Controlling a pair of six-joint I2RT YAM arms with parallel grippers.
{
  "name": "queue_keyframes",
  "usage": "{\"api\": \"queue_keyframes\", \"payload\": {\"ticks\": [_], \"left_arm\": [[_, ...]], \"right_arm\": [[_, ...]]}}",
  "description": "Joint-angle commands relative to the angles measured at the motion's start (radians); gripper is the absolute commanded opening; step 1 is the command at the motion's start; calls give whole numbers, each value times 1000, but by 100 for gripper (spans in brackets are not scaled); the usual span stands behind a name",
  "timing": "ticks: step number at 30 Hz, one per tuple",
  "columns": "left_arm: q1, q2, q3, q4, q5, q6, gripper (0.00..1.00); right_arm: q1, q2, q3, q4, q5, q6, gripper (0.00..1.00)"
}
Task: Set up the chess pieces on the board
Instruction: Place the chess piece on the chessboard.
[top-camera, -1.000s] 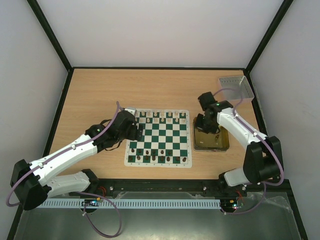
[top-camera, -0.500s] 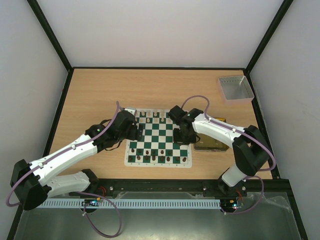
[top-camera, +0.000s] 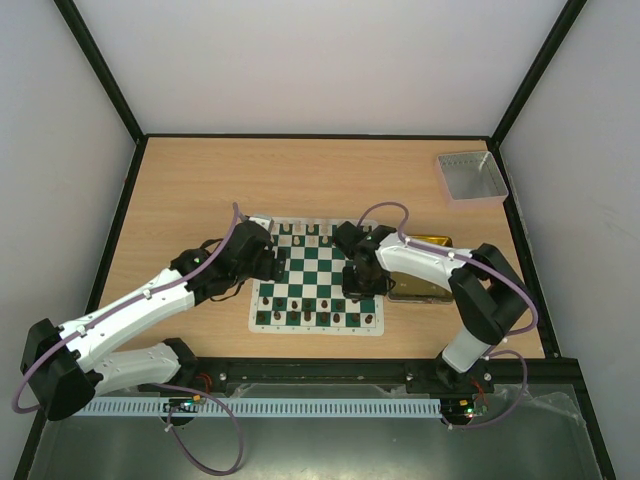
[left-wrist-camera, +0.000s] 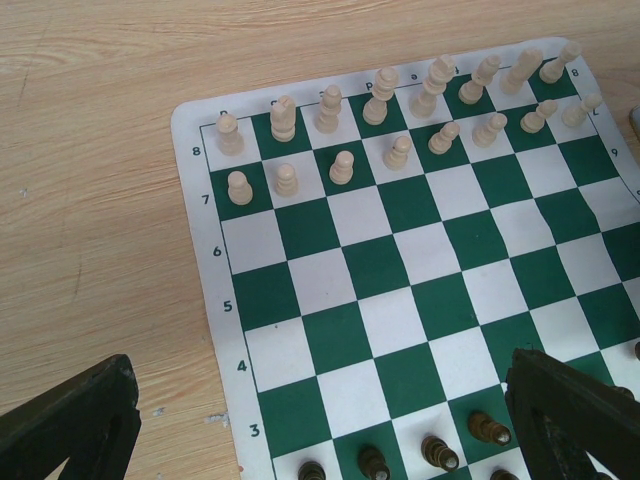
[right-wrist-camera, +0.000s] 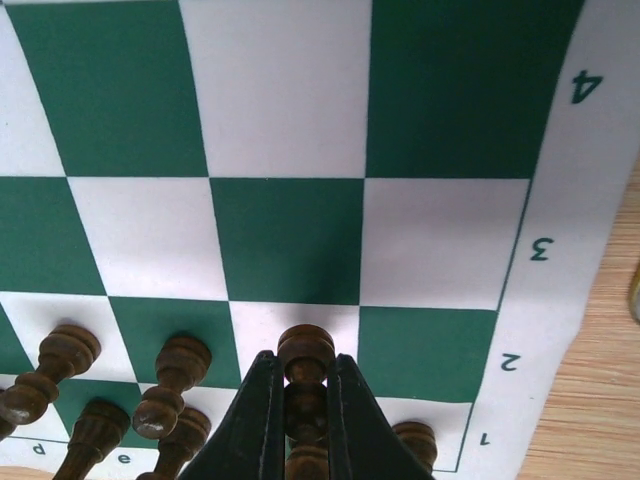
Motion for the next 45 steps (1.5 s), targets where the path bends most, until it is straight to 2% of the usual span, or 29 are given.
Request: {"api": "queue_keyframes", "payload": {"ticks": [1, 26, 41, 45], "left_arm": [[8, -6, -8, 0, -5, 4, 99], [9, -5, -9, 5, 2, 4, 99], [8, -1, -9, 7, 5, 7, 99], [8, -1, -9, 6, 3, 6, 99]], "right_arm": [[15, 14, -7, 5, -5, 7, 3], [35, 41, -22, 19, -20, 15, 4], [39, 48, -10, 20, -33, 4, 24], [38, 44, -8, 23, -35, 4, 23]]}}
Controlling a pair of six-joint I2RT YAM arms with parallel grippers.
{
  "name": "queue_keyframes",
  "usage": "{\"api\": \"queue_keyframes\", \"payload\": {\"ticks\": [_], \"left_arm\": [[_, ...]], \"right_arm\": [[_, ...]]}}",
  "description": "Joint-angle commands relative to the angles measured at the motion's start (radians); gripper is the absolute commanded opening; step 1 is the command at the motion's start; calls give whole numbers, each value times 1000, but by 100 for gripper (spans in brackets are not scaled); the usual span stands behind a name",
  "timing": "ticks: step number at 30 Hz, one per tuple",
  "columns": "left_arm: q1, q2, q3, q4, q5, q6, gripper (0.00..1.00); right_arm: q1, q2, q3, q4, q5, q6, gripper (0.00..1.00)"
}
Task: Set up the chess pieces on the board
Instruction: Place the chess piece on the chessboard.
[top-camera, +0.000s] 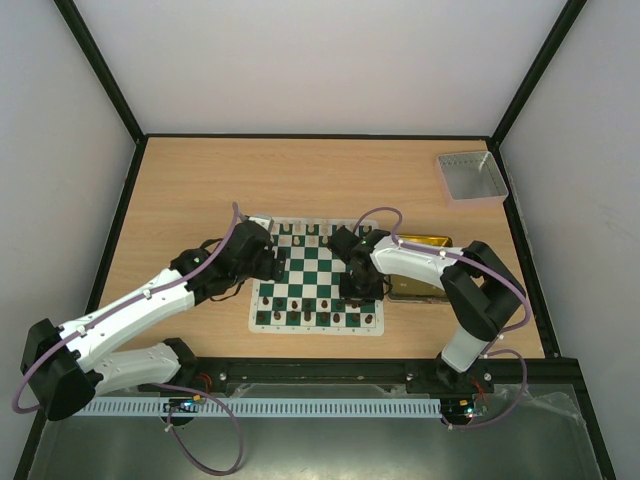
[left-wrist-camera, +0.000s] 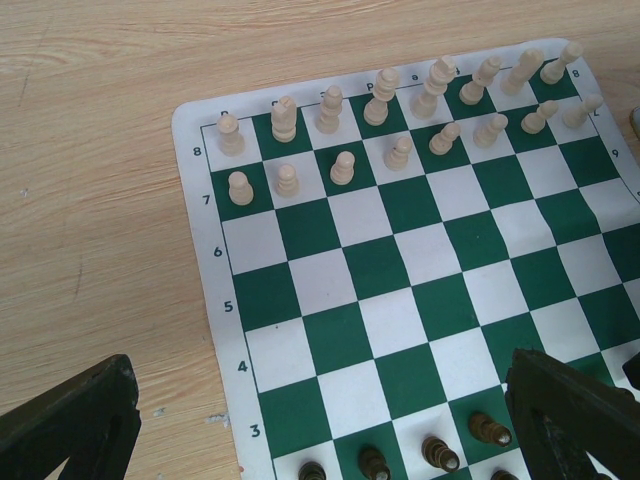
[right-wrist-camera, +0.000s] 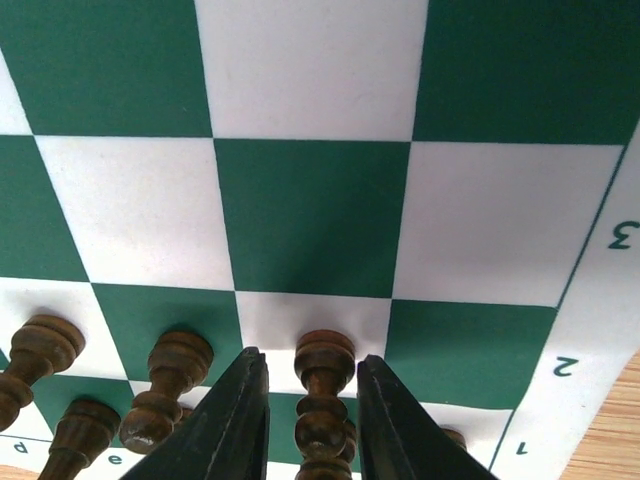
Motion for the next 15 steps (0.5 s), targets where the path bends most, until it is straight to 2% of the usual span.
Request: {"api": "queue_keyframes", "payload": {"ticks": [1, 15], "left_arm": [[6, 0, -9, 5, 2, 6, 99], [8, 1, -9, 4, 2, 4, 99]], "right_arm": [[8, 4, 8, -1, 2, -4, 23], [18, 3, -1, 3, -6, -5, 15]]}}
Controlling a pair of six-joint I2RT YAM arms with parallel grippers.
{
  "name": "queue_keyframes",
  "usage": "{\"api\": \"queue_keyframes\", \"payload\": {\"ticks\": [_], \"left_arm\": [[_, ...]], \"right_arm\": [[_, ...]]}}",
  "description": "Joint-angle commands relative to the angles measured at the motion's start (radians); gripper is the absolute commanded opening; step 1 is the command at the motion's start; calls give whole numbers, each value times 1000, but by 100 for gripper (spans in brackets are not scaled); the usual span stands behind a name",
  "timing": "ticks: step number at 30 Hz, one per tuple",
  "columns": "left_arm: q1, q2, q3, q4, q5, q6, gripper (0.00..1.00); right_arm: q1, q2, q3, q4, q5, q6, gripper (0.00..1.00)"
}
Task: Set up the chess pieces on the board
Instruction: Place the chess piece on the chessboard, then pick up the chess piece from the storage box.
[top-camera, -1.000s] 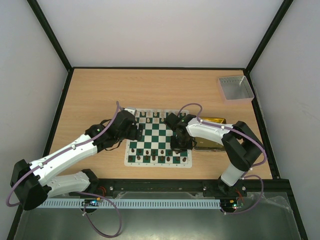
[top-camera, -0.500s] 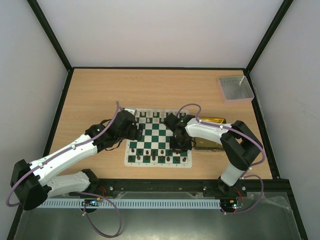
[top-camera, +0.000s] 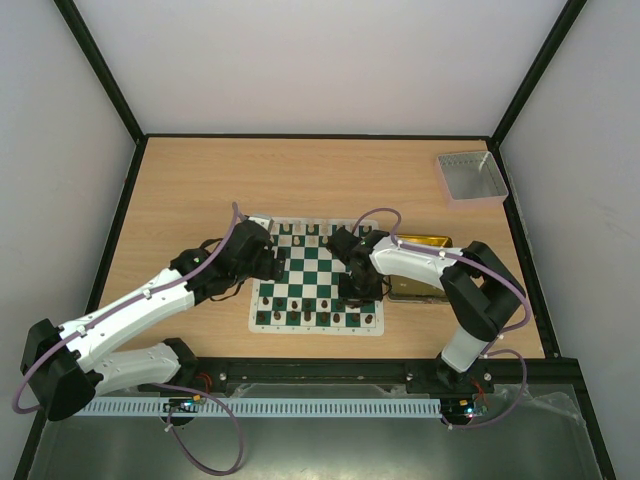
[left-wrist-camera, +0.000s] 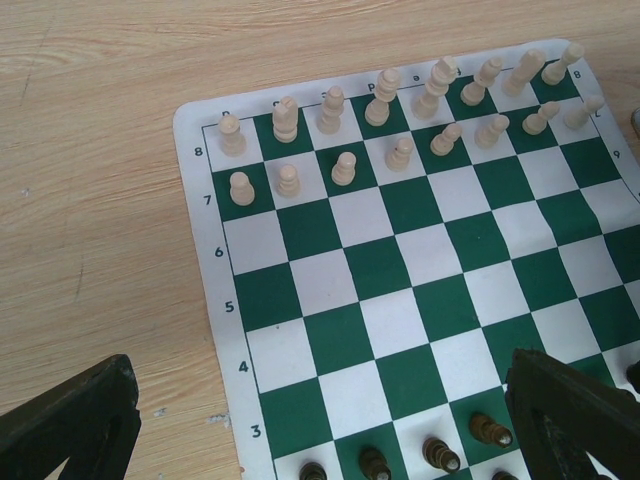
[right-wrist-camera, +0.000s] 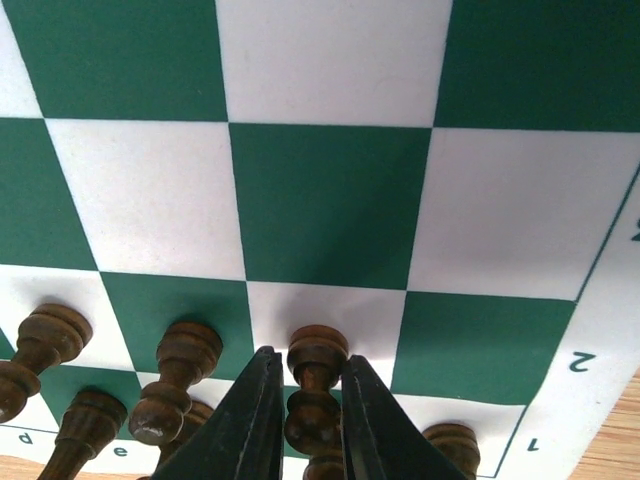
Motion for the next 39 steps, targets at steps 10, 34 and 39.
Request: {"api": "queue_keyframes", "payload": {"ticks": [10, 34, 39], "left_arm": [[5, -1, -9, 4, 1, 4, 99], [5, -4, -9, 5, 5, 7, 99], [7, -5, -9, 7, 9, 8, 99]], "right_arm": [[10, -6, -3, -9, 19, 1, 27], [-412, -101, 257, -263, 319, -70, 29], [-619, -184, 151, -241, 284, -104, 29]]}}
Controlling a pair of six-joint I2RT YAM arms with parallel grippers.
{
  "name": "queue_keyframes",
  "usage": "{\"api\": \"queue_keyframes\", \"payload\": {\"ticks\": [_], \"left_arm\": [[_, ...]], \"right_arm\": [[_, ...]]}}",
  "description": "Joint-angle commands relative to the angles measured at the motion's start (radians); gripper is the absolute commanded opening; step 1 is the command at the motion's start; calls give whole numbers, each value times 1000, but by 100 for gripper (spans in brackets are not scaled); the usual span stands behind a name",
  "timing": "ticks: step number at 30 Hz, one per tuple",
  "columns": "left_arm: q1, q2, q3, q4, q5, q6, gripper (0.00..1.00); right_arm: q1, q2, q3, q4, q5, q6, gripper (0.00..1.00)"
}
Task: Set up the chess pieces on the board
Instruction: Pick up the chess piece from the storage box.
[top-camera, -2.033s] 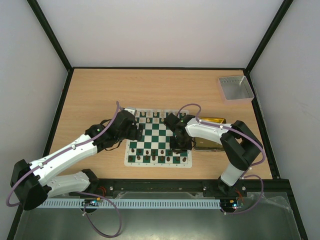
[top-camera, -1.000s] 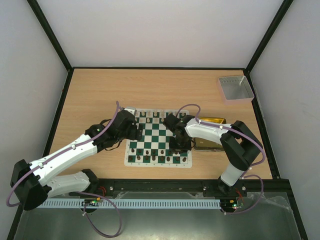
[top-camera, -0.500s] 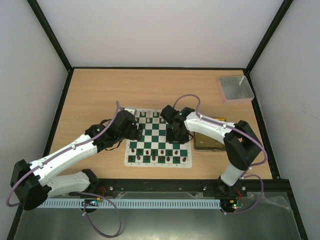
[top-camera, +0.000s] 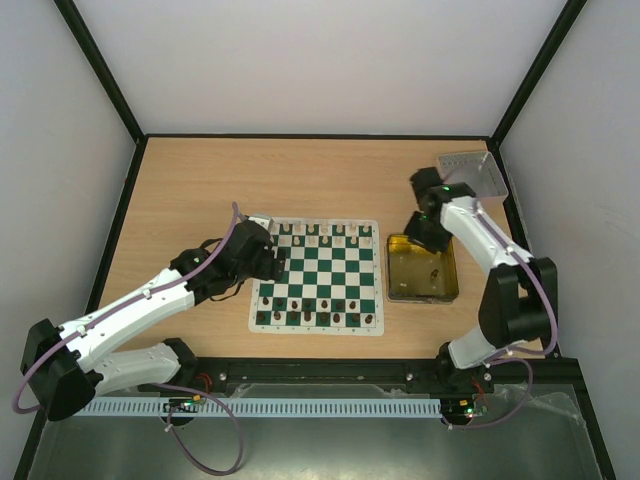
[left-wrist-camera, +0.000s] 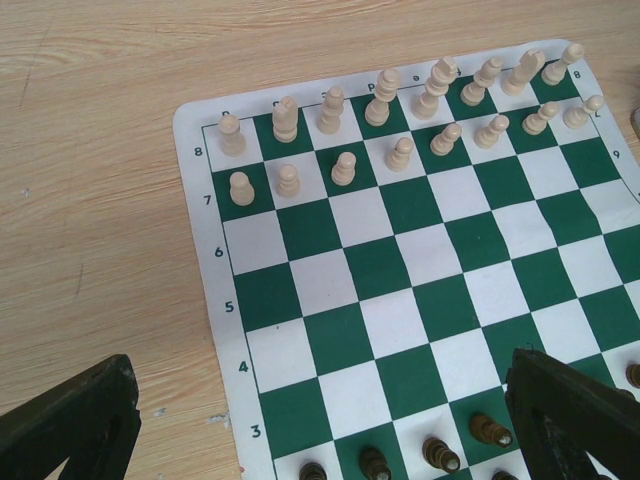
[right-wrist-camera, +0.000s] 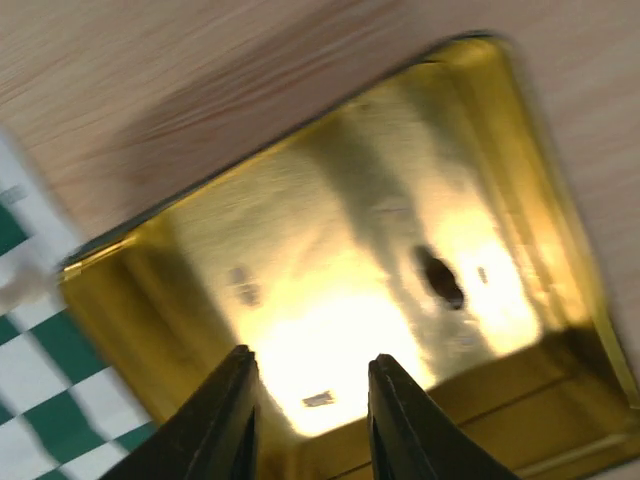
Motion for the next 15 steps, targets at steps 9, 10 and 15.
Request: {"api": "queue_keyframes", "payload": {"ticks": [9, 10, 15], "left_arm": [[6, -2, -9, 7, 13, 8, 99], [7, -3, -9, 7, 11, 7, 99], [7, -7, -10, 7, 9, 7, 99]], "right_arm": [[-219, -117, -248, 35, -125, -19, 29], [-234, -120, -264, 44, -133, -17, 29], [-277, -108, -293, 75, -151, -23, 28]]}}
